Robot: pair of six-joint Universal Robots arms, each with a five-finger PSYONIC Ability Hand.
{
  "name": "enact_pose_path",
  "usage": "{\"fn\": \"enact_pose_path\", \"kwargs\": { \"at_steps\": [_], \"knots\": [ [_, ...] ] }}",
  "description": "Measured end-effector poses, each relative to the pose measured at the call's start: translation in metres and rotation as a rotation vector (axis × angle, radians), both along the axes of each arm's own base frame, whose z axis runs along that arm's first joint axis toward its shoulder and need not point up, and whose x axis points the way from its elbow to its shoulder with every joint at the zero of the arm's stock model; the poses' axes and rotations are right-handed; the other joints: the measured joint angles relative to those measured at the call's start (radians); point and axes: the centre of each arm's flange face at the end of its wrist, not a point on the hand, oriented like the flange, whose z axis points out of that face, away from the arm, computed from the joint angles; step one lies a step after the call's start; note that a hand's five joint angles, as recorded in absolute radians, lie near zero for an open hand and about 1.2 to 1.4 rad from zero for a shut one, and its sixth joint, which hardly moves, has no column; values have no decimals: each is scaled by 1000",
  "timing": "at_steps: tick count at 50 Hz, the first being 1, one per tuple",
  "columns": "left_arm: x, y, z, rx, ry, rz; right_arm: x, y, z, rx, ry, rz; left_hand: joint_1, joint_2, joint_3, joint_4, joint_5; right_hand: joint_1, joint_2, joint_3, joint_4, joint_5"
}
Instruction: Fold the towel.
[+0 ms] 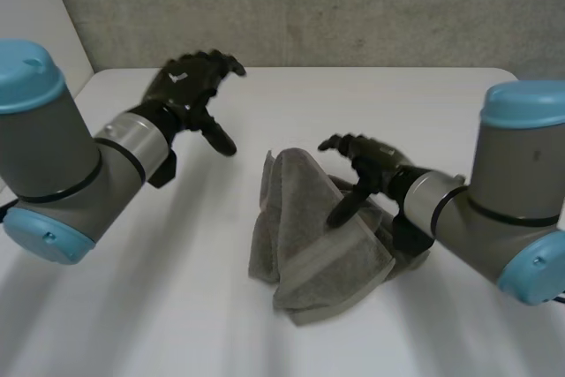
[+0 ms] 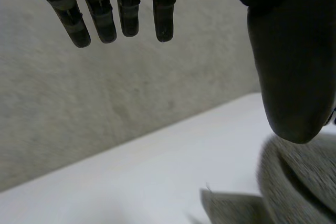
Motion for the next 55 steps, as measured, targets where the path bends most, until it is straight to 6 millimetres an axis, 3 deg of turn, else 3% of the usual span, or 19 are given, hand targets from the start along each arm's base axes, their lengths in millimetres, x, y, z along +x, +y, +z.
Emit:
{"fn": "enact_pose_path", "kwargs": {
  "at_steps": [5, 9, 13, 16, 22, 29, 36, 42, 49, 55],
  "knots": [
    [-4, -4, -26, 18, -79, -65, 5, 4, -14, 29, 21, 19, 0, 0, 0, 0, 0, 229, 225, 0, 0, 245],
    [-6, -5, -44, 4, -165, -101, 6, 5, -18, 32, 27, 30, 0, 0, 0, 0, 0, 586, 601, 0, 0, 596],
    [-6, -5, -55, -11, -223, -118, 7, 6, -11, -16, 41, 57, 0, 0, 0, 0, 0, 969, 973, 0, 0, 973],
    [-6, -5, -58, -15, -242, -121, 5, 9, 0, -89, 77, 88, 0, 0, 0, 0, 0, 1067, 1021, 0, 0, 1073],
    [-6, -5, -59, -16, -245, -119, -5, 22, 21, -272, 227, 171, 0, 0, 0, 0, 0, 1067, 1023, 0, 0, 1074],
    [-7, -4, -58, -14, -241, -119, -40, 46, 17, -488, 682, 389, 0, 0, 0, 0, 0, 1067, 1071, 0, 0, 1082],
    [-9, -1, -59, -11, -241, -128, -74, 36, 17, -583, 985, 482, 0, 0, 0, 0, 0, 1067, 1071, 0, 0, 1083],
    [-14, 7, -61, -3, -244, -147, -85, 21, 26, -596, 1023, 429, 0, 0, 0, 0, 0, 996, 996, 0, 0, 1006],
    [-25, 23, -64, 1, -246, -191, -86, 17, 29, -586, 1004, 395, 0, 0, 0, 0, 0, 334, 332, 0, 0, 313],
    [-38, 32, -59, -15, -220, -220, -85, 19, 29, -586, 998, 397, 0, 0, 0, 0, 0, 198, 195, 0, 0, 169]
  ]
}}
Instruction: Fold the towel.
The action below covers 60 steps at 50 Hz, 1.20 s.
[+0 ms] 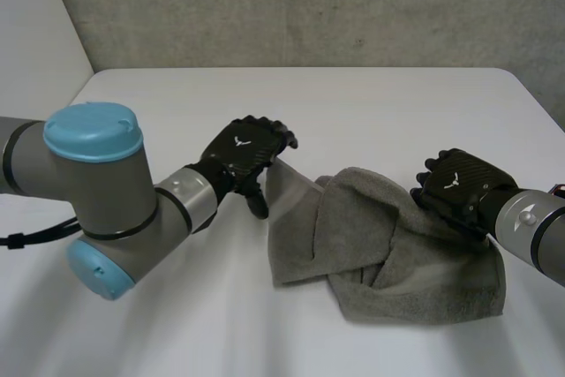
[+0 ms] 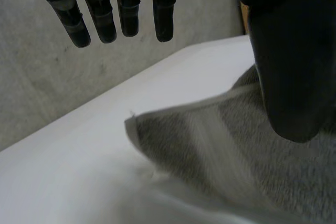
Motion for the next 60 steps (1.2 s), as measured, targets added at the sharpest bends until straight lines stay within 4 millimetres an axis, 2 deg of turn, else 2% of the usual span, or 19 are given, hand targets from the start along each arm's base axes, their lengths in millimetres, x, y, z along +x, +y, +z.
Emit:
{"fn": "enact_pose_path", "kwargs": {
  "at_steps": [6, 12, 26, 37, 44, 51, 60],
  "knots": [
    [-17, 1, 10, -13, 65, -32, 0, 1, -1, 3, 0, 2, 0, 0, 0, 0, 13, -1, 0, 0, 0, -2],
    [-35, -2, 7, -1, 82, -67, 0, 4, -5, 19, 2, 2, 0, 0, 0, 0, 29, -1, 0, 0, 0, -2],
    [-63, -27, -32, 26, -11, -170, -2, 8, -11, 67, -29, -27, 90, 127, 0, 0, 168, -1, 0, 0, 0, -2],
    [-68, -41, -49, 2, -66, -179, -2, 10, -15, 84, -31, -25, 373, 406, 0, 0, 436, -1, 0, 0, 0, -2],
    [-66, -43, -50, -1, -76, -175, -1, 10, -18, 93, -29, -23, 419, 457, 0, 0, 490, -1, 0, 0, 0, 3],
    [-60, -48, -49, 3, -86, -161, -1, 10, -19, 99, -30, -23, 628, 670, 0, 0, 706, 109, 103, 0, 0, 151],
    [-51, -44, -56, 54, -124, -156, -2, 10, -18, 104, -30, -27, 686, 723, 0, 0, 761, 262, 249, 0, 0, 294]
  ]
}}
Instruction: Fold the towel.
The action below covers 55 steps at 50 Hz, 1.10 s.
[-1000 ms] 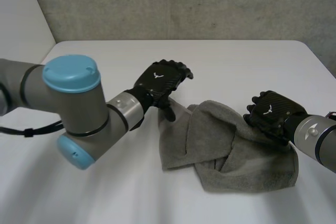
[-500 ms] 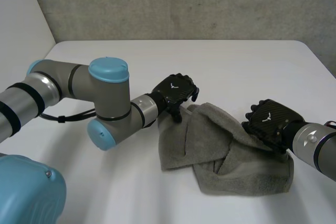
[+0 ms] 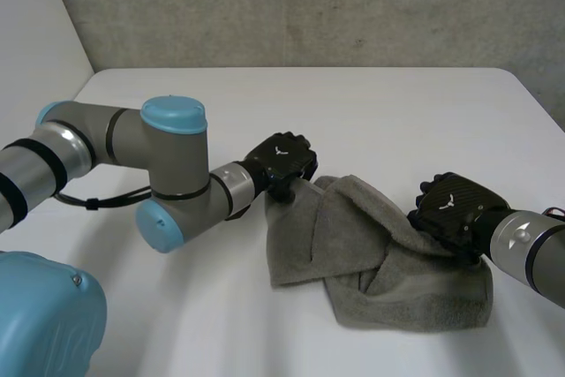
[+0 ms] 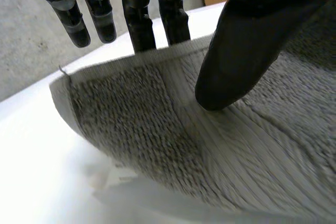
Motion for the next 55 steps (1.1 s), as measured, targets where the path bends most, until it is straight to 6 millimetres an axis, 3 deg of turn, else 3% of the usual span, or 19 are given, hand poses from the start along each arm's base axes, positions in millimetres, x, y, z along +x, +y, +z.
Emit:
{"fn": "enact_pose_path", "kwargs": {
  "at_steps": [11, 16, 19, 24, 33, 39, 42, 45, 48, 50, 52, 55],
  "knots": [
    [12, 3, -2, -32, -72, -4, 0, 1, 0, 2, 2, -1, 259, 272, 0, 0, 279, 126, 141, 0, 0, 127],
    [17, 5, 5, -62, -92, 17, 0, 1, 2, -4, -1, 1, 279, 328, 0, 0, 328, 435, 450, 0, 0, 424],
    [21, 5, 16, -88, -98, 49, 0, 1, 5, -13, -4, 2, 280, 328, 0, 0, 328, 587, 615, 0, 0, 608],
    [34, 7, 41, -131, -105, 134, -1, 3, 16, -51, -16, 3, 280, 328, 0, 0, 328, 588, 618, 0, 0, 618],
    [76, 20, 77, -151, -113, 246, -3, 12, 43, -55, -49, 47, 280, 328, 0, 0, 328, 588, 618, 0, 0, 618],
    [95, 2, 93, -208, -80, 312, 6, -10, 59, -90, -87, 84, 280, 328, 0, 0, 328, 589, 618, 0, 0, 619],
    [100, -20, 109, -289, -33, 359, 19, -36, 74, -189, -119, 87, 280, 328, 0, 0, 328, 589, 618, 0, 0, 619],
    [102, -47, 133, -403, 39, 418, 34, -66, 102, -364, -176, 64, 280, 328, 0, 0, 328, 589, 618, 0, 0, 619],
    [106, -70, 172, -540, 151, 498, 45, -93, 155, -629, -294, 14, 280, 328, 0, 0, 328, 590, 627, 0, 0, 619],
    [111, -79, 210, -640, 263, 557, 47, -100, 201, -813, -412, -15, 280, 328, 0, 0, 328, 589, 627, 0, 0, 619],
    [119, -78, 242, -709, 361, 590, 46, -98, 229, -916, -496, -25, 280, 328, 0, 0, 328, 589, 628, 0, 0, 619],
    [132, -72, 279, -775, 475, 604, 43, -93, 248, -978, -570, -22, 280, 328, 0, 0, 328, 589, 628, 0, 0, 621]
  ]
}}
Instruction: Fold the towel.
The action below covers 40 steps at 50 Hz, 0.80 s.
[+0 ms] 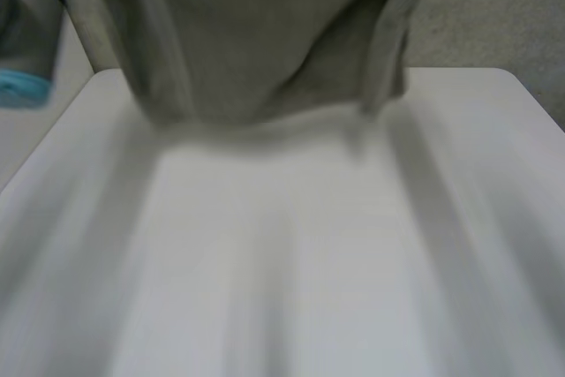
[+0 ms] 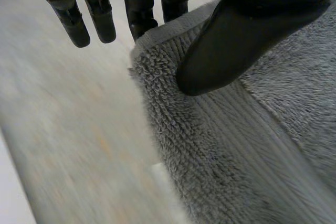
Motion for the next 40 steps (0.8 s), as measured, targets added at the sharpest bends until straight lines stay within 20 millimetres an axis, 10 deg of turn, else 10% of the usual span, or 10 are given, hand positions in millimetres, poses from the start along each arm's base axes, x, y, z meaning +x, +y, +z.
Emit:
{"fn": "enact_pose_path", "kwargs": {
  "at_steps": [7, 29, 34, 40],
  "knots": [
    [22, 11, 1, 5, 7, -105, -4, 6, -43, 133, 29, 48, 0, 4, 0, 0, 8, 2, 0, 0, 0, 1],
    [26, 54, -268, 631, -340, -132, -36, 30, -264, 707, 220, 28, 0, 7, 0, 0, 8, 4, 5, 0, 0, 1],
    [30, 68, -266, 648, -388, -122, -46, 43, -261, 738, 231, 34, 0, 7, 0, 0, 8, 4, 5, 0, 0, 1],
    [45, 85, -218, 596, -376, -98, -64, 63, -211, 699, 205, 61, 0, 7, 0, 0, 8, 4, 6, 0, 0, 1]
  ]
}}
